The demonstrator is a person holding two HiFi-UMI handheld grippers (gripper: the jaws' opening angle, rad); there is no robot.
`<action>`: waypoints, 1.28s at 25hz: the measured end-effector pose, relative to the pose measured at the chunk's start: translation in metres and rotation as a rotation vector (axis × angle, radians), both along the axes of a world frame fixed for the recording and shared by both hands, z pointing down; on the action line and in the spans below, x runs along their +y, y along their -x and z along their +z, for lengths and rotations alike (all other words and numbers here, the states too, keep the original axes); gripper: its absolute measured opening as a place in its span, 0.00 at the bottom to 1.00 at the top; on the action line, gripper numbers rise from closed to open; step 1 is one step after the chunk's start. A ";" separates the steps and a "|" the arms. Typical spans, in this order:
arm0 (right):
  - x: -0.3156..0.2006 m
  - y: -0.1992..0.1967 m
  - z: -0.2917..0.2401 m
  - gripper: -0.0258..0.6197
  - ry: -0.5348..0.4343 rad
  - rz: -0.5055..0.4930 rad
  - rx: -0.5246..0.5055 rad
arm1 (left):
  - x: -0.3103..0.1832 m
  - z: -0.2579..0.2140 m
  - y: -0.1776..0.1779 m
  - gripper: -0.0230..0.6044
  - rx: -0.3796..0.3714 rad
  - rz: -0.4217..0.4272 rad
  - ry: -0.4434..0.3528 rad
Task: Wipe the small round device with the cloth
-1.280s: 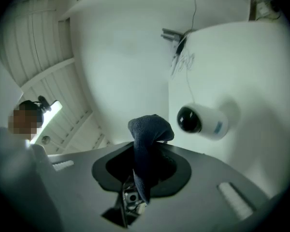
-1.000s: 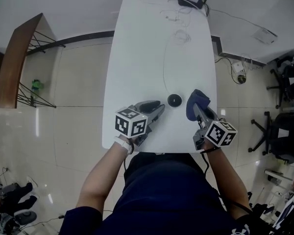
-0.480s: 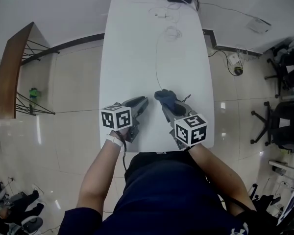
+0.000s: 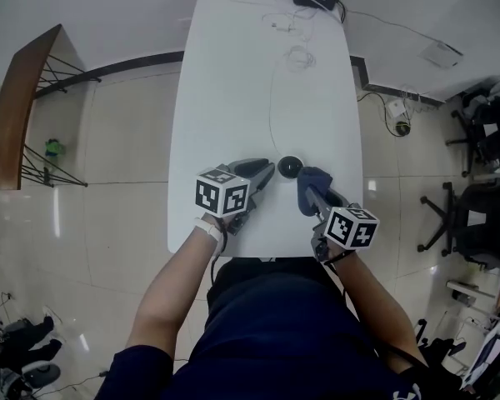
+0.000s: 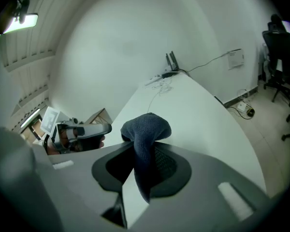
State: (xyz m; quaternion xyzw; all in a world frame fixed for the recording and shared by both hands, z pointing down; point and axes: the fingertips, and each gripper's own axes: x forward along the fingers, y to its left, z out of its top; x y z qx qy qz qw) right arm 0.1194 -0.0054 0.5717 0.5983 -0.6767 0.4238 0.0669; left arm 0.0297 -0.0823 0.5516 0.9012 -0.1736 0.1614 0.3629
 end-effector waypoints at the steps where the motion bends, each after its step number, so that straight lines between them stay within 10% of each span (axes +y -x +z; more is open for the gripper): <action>1: -0.002 -0.010 -0.001 0.16 -0.001 0.039 -0.007 | -0.002 -0.001 -0.004 0.15 0.000 0.022 -0.017; 4: -0.012 -0.033 -0.015 0.16 -0.029 0.109 -0.013 | 0.003 -0.003 -0.018 0.32 -0.031 0.193 -0.143; 9: -0.026 -0.030 -0.020 0.16 -0.044 0.081 -0.006 | 0.023 0.039 -0.021 0.52 -0.306 0.549 -0.478; 25: -0.044 -0.023 -0.037 0.16 -0.042 0.034 0.205 | 0.034 0.097 -0.055 0.58 -0.391 0.543 -0.628; 32: -0.060 0.058 -0.059 0.16 -0.148 -0.436 0.616 | 0.032 0.099 -0.056 0.54 -0.330 0.456 -0.584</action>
